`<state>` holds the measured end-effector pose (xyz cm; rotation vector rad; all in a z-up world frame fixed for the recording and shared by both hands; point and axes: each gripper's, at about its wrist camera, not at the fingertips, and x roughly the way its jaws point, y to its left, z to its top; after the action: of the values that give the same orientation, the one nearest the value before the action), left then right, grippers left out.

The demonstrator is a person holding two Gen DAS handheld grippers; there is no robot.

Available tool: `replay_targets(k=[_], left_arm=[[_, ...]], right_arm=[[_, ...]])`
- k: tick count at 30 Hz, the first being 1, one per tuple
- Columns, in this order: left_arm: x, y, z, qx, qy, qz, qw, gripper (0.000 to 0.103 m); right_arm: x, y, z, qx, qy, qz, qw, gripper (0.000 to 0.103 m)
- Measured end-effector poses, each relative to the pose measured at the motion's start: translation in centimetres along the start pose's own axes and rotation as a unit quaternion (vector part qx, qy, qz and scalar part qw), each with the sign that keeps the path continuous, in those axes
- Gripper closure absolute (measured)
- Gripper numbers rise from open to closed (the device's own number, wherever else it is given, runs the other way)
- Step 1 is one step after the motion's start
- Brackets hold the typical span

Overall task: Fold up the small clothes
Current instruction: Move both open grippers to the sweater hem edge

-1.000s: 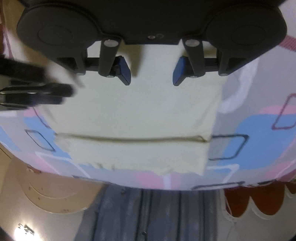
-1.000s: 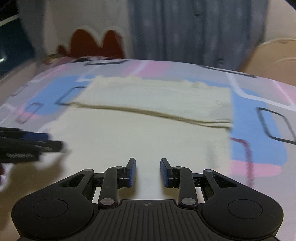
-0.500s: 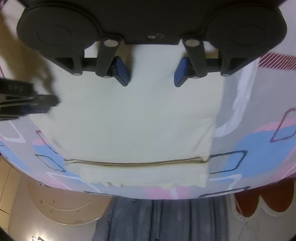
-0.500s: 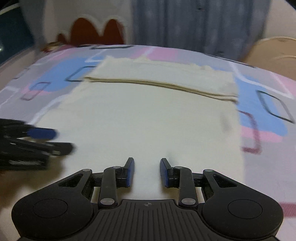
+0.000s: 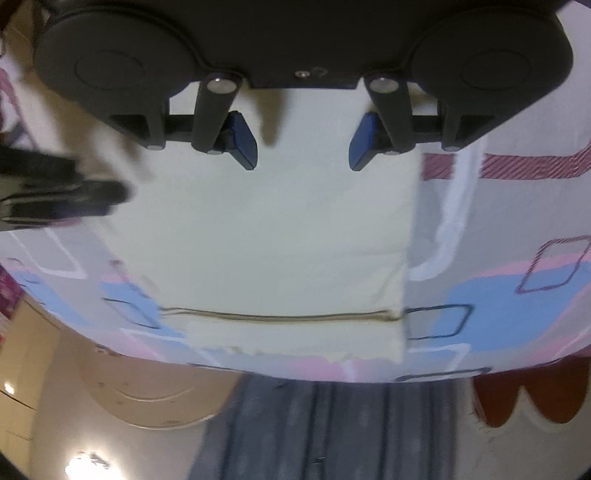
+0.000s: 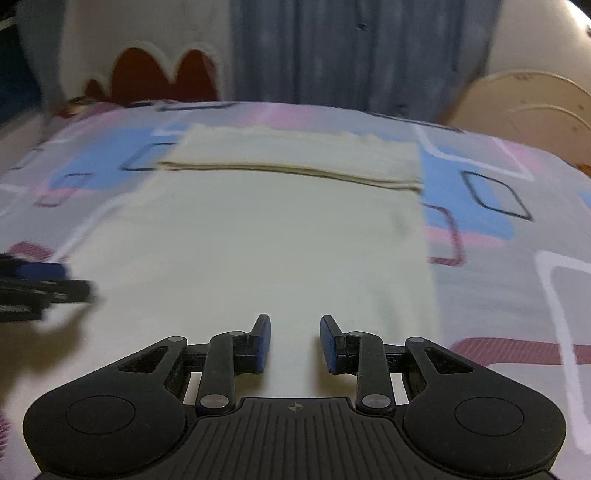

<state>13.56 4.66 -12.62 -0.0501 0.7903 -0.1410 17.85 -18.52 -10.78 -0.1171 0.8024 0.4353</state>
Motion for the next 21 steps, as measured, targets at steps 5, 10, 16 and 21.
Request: replay_targets(k=[5,10,16,21], left_arm=[[-0.5,-2.2,-1.2,0.02,0.006,-0.022,0.9995,0.048],[0.4,-2.4,-3.2,0.032,0.035,-0.012,0.9988,0.047],[-0.2,-1.4,-3.9,0.044,0.036,0.0,0.9984,0.047],[-0.9,-0.5,-4.3,0.036,0.037,0.006,0.9986,0.046]], right_arm=[[-0.5,4.1,-1.1,-0.02,0.008,0.029,0.999,0.074],[0.2,5.1,-2.9,-0.02,0.029,0.022,0.999,0.074],[-0.8,2.3,-4.6,-0.007,0.032,-0.035,0.999,0.074],[-2.3,-0.8,-5.7,0.019,0.036,-0.072,0.997,0.074]])
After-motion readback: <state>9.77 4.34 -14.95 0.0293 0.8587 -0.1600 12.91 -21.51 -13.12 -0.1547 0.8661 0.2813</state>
